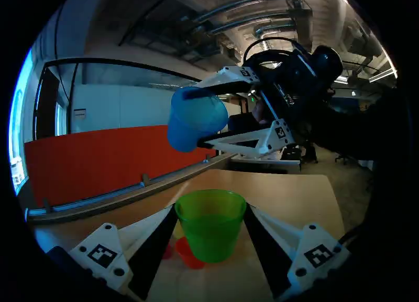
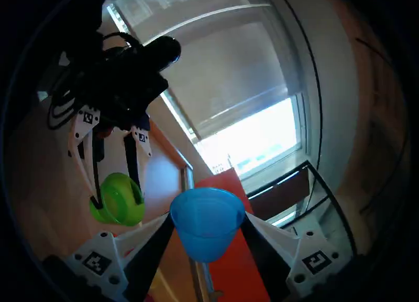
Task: Pour water
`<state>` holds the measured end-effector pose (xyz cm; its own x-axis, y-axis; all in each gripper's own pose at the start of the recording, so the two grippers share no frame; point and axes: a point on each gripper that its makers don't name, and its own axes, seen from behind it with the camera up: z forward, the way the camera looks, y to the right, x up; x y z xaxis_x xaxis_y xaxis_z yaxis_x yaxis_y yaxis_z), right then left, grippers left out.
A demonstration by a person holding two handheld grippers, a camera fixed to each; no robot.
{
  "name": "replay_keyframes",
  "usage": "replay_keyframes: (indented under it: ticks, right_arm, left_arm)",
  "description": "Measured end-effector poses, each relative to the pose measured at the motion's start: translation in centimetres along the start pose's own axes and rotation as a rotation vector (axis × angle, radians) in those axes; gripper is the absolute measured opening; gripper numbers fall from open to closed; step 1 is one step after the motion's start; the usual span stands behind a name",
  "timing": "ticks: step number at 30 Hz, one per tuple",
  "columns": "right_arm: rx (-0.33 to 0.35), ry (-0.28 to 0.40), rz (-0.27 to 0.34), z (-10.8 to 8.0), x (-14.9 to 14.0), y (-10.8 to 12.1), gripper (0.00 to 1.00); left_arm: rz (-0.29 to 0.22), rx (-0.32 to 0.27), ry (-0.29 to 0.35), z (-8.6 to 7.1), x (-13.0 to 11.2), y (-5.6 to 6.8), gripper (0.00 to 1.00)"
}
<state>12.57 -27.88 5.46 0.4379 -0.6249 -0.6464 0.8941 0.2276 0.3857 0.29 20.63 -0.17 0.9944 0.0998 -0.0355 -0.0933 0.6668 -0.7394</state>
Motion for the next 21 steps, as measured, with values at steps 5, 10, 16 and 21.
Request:
replay_keyframes:
  ticks: [5,10,16,21]
  right_arm:
    - [-0.004,0.018,0.078,-0.2,0.4,-0.2,0.90]
    - [-0.005,0.028,0.159,-0.3,0.4,-0.5,0.90]
    - [-0.006,0.015,0.274,-0.3,-0.2,-0.6,0.90]
    - [0.012,0.021,0.390,-0.3,-0.1,-1.2,0.90]
  left_arm:
    - [-0.002,0.004,0.001,0.0,0.0,-0.2,0.88]
    - [-0.002,0.008,0.000,-0.1,0.0,-0.3,0.88]
    - [-0.003,0.012,-0.001,-0.3,-0.1,-0.5,0.88]
    - [-0.002,0.018,-0.002,-0.5,0.0,-0.7,0.88]
